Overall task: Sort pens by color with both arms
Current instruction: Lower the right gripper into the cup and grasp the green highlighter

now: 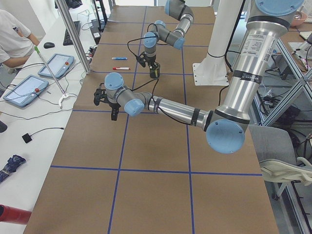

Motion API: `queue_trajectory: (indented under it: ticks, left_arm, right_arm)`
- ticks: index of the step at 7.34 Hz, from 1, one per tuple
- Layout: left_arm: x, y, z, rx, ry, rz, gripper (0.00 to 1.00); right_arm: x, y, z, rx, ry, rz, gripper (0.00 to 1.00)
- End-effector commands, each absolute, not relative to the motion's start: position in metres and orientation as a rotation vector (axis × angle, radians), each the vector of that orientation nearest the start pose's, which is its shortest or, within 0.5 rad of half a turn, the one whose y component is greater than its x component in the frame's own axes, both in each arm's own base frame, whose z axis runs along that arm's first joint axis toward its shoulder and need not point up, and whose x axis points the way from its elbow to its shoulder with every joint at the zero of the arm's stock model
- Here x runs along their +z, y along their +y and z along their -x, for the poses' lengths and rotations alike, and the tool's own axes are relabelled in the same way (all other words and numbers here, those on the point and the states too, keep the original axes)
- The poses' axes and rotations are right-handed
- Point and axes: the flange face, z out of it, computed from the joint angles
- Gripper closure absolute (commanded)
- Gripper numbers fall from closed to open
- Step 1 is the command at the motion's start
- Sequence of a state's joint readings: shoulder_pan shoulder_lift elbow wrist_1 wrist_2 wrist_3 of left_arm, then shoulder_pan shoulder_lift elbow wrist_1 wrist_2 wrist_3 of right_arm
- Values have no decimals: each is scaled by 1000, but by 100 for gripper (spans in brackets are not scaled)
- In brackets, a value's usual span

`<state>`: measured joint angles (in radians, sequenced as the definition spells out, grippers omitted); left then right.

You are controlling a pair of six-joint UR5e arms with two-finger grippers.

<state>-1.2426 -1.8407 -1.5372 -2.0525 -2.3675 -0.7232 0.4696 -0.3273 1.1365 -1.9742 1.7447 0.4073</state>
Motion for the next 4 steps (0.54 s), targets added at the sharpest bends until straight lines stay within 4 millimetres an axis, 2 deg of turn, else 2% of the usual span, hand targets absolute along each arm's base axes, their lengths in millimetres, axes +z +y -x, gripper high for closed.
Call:
queue_trajectory:
  ticks: [1, 4]
  left_arm:
    - [462, -602, -139, -74, 1000, -212, 1]
    - [459, -601, -138, -74, 1002, -217, 1]
  right_arm:
    - [67, -466, 665, -718, -409, -182, 100]
    - [61, -465, 660, -719, -420, -192, 100]
